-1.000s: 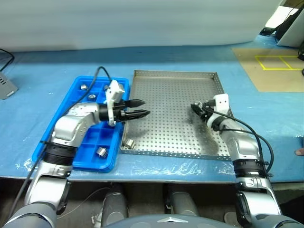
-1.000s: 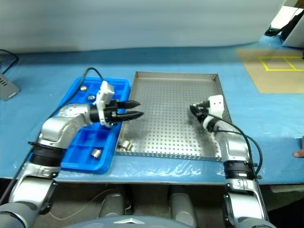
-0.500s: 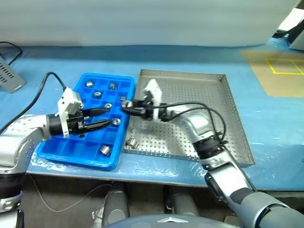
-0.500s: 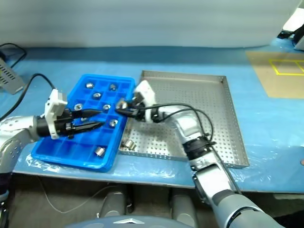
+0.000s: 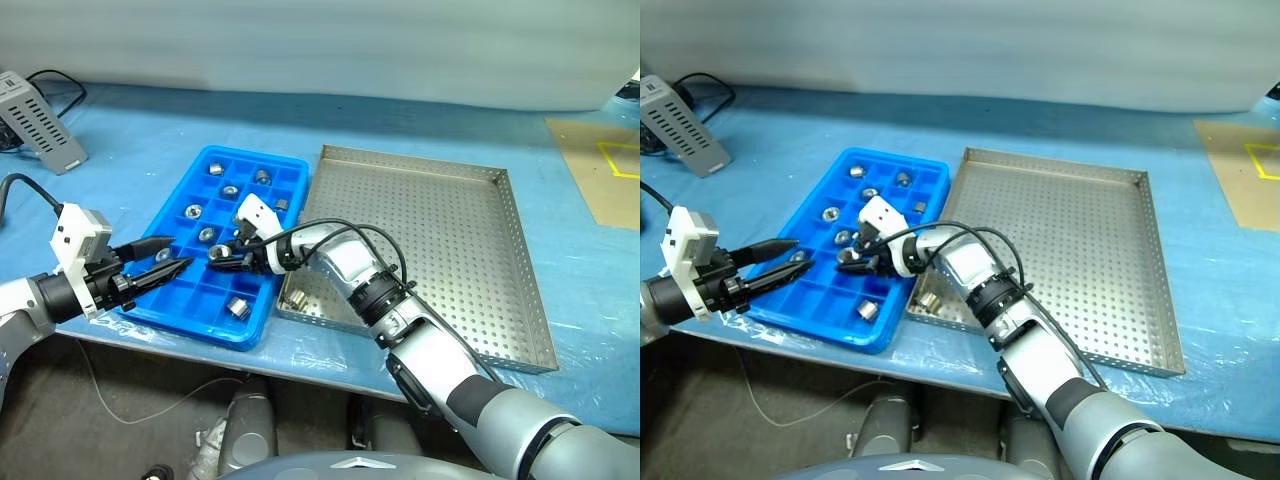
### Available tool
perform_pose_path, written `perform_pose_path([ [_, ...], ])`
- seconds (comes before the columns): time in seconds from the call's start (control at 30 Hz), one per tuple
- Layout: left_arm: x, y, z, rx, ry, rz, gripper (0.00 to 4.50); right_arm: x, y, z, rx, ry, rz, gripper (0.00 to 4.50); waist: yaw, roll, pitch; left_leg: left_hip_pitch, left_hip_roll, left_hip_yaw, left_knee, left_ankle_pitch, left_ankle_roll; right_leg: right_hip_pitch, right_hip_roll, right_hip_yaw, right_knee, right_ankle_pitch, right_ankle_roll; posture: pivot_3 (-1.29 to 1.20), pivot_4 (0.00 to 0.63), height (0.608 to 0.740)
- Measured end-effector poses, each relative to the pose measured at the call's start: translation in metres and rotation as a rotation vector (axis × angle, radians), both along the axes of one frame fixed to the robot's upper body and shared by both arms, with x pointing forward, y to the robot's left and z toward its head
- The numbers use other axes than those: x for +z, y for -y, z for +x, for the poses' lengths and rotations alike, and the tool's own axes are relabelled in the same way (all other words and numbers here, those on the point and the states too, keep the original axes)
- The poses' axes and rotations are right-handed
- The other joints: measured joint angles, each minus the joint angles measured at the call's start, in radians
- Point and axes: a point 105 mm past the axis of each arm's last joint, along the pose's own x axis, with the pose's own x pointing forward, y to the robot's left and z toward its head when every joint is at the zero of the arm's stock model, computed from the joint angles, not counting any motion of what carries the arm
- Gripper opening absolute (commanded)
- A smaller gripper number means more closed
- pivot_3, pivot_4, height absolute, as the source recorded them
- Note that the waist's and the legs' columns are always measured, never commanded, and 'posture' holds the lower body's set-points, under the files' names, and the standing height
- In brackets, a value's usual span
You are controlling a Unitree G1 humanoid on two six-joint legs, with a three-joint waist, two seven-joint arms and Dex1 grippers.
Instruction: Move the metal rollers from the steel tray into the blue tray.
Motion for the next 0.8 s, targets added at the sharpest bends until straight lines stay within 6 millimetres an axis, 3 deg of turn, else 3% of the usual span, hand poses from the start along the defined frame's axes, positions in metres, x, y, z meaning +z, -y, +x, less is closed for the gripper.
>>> perform_pose_path([
  [0.07, 0.0, 0.0, 0.0, 0.006, 0.0, -0.005, 2.74, -0.001, -0.002, -0.005, 0.037, -0.003, -0.008, 1.65, 0.0, 0.0, 0.0, 0.0, 0.0, -0.003, 0.0, 0.0, -0.001, 0.0, 0.001, -0.001, 0.001, -0.001, -0.001, 0.25, 0.15, 0.74],
  [0.23, 0.003, 0.005, 0.003, -0.001, 0.012, -0.017, 2.74, -0.002, -0.003, -0.009, 0.059, 0.01, -0.024, 3.33, 0.0, 0.0, 0.0, 0.0, 0.0, -0.005, -0.001, 0.002, -0.003, 0.0, 0.001, -0.003, 0.002, -0.001, -0.001, 0.2, 0.15, 0.74],
  [0.43, 0.005, 0.023, 0.013, -0.081, 0.02, -0.031, 2.74, 0.016, 0.012, 0.012, -0.076, -0.021, 0.047, 3.33, -0.002, 0.0, 0.0, 0.0, -0.001, -0.006, 0.0, 0.004, -0.006, 0.0, 0.001, -0.003, 0.004, -0.001, -0.001, 0.09, 0.15, 0.74],
  [0.57, 0.012, 0.048, 0.029, -0.177, 0.059, -0.091, 2.74, 0.065, 0.042, 0.023, -0.137, 0.05, 0.171, 3.33, -0.002, -0.001, -0.001, 0.0, -0.002, -0.006, 0.0, 0.007, -0.011, 0.002, 0.001, -0.003, 0.005, 0.0, -0.001, -0.01, 0.15, 0.74],
  [0.63, 0.016, 0.059, 0.037, -0.224, 0.081, -0.094, 2.74, 0.077, 0.064, 0.028, -0.185, 0.061, 0.206, 3.33, -0.01, -0.002, -0.001, 0.001, -0.002, -0.007, 0.001, 0.007, -0.011, 0.003, 0.001, -0.003, 0.004, 0.0, 0.0, -0.06, 0.15, 0.74],
  [0.73, -0.005, 0.082, 0.051, -0.312, 0.009, -0.132, 2.74, 0.095, 0.104, 0.031, -0.279, 0.12, 0.258, 3.33, -0.021, 0.0, -0.002, 0.0, -0.003, -0.006, 0.001, 0.007, -0.011, 0.003, 0.001, -0.002, 0.004, 0.002, 0.004, -0.13, 0.15, 0.74],
  [0.8, -0.012, 0.095, 0.057, -0.363, -0.014, -0.144, 2.74, 0.093, 0.13, 0.035, -0.368, 0.126, 0.258, 3.33, -0.035, -0.001, -0.002, 0.0, -0.002, -0.005, 0.002, 0.007, -0.011, 0.003, 0.002, -0.002, 0.004, 0.002, 0.004, -0.18, 0.15, 0.74],
])
